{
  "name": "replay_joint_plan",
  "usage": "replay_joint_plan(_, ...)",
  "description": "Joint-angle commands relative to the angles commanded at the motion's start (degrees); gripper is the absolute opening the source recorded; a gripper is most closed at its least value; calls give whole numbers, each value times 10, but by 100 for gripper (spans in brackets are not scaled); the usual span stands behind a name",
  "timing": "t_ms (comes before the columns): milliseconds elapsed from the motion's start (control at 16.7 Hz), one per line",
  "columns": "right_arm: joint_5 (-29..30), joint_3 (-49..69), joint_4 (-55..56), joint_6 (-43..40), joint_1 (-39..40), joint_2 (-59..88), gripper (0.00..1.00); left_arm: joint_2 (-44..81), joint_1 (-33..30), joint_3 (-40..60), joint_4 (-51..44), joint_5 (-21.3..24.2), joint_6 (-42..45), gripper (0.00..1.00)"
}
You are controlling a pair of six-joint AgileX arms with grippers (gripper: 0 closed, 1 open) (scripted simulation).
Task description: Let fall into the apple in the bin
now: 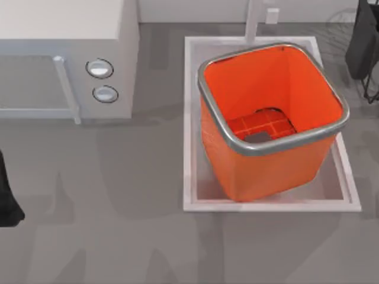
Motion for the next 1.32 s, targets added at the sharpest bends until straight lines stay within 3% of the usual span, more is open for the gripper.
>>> replay_joint_plan(420,0,11,-14,1,1,-9,0,0,0,0,0,0,0,100)
replay_joint_plan(660,-4,31,-47,54,18,20,0,0,0,0,0,0,0,100)
replay_joint_plan(960,-11,108,-138,228,72,100,0,0,0,0,0,0,0,100)
replay_joint_plan(1320,-11,262,-275,547,166,230,0,0,0,0,0,0,0,100)
